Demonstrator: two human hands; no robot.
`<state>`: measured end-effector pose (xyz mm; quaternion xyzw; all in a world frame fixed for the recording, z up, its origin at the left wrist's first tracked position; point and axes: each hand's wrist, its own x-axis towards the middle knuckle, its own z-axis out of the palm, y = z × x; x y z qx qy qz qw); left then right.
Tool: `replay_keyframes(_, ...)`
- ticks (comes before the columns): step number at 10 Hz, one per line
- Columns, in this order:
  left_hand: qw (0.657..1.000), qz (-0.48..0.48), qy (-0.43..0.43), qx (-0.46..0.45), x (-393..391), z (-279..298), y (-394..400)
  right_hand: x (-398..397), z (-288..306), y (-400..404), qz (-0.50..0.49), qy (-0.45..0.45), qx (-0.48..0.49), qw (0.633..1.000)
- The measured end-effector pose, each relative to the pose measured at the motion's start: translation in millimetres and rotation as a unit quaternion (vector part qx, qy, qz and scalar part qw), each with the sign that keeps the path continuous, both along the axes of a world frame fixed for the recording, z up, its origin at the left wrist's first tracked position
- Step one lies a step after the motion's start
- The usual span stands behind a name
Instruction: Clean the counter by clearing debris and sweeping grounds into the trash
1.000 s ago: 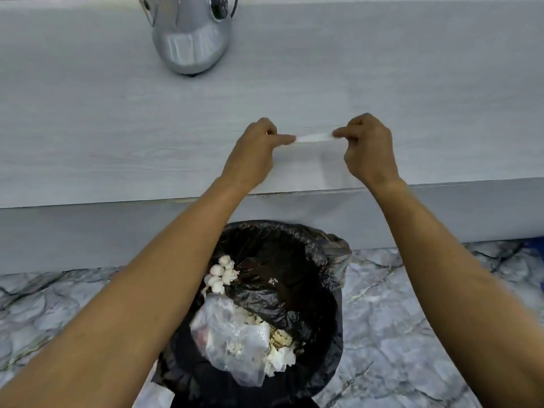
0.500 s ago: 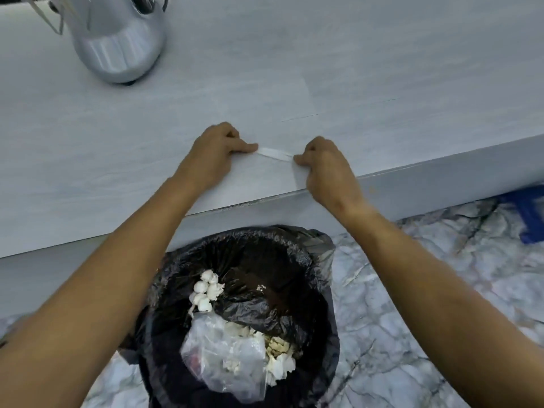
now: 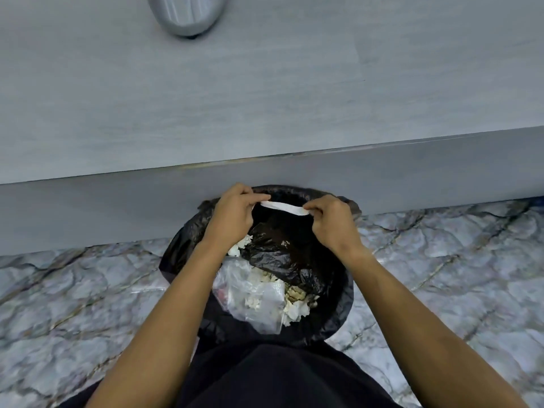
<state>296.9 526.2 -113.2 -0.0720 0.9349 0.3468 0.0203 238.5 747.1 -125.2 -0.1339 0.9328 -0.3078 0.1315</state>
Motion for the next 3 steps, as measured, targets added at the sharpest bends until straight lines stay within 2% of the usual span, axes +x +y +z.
replay_keyframes(2, 0.987, -0.034, -0.151, 0.047, 20, -26, 11, 38, -25, 15, -0.048, -0.12, 0.015, 0.992)
replay_keyframes(3, 0.976, -0.057, -0.205, 0.046, 23, -41, 18, 48, -34, 16, -0.057, -0.129, 0.022, 0.99)
